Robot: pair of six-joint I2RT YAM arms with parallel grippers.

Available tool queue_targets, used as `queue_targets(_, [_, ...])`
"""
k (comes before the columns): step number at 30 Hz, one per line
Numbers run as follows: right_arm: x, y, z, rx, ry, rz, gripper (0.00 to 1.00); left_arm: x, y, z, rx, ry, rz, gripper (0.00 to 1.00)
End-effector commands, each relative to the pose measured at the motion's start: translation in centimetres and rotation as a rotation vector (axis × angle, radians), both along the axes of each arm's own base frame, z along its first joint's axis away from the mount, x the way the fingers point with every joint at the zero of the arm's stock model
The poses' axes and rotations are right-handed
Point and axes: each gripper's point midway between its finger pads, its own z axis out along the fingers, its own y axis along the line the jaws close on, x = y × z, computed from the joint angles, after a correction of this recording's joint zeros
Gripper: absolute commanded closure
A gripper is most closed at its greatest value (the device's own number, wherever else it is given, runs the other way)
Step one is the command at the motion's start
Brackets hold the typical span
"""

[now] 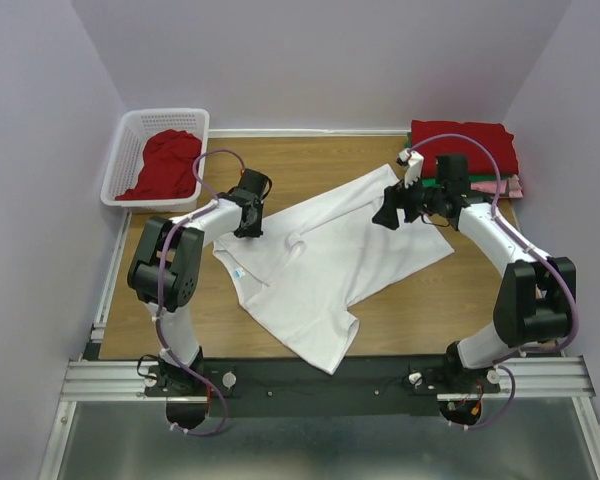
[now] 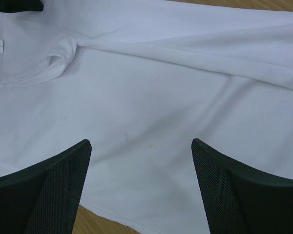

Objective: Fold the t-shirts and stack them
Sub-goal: Fold the tshirt

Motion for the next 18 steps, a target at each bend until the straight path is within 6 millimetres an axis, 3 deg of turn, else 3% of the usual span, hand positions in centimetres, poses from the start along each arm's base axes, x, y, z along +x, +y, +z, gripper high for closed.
queue_targets(1, [-0.4,-0.3,0.7,0.030,-0.013,0.013,0.10,-0.3,-0.3,-1.7,0.009,0.061,-0.023,0.68])
queue_targets(4, [-0.4,-0.6,1.0,0.041,-0.016,0.006,0.10,-0.1,0.3,-3.0,0.012,0.102,-0.018,0.69])
queue_targets(11, [-0.5,-1.0,1.6,0.056,-0.026,-0.002,0.10,2.5,2.2,-4.2,0.005,0.153,0.014,0.70])
queue_targets(14, [-0.6,-1.0,1.7,0.062,-0.027,0.002,0.10,4.8,2.2,-3.9,-0.018,0.143,0.012,0.70])
queue_targets(17, [-0.6,-1.0,1.9,0.067,-0.030,0.005,0.10,6.3,2.6,-5.2,-0.033,0.177,0.024,0.70])
queue_targets(18, [-0.7,-0.9,1.8,0.067,-0.028,0.008,0.10,7.6,2.5,-4.5,-0.039,0.152,0.026,0.70])
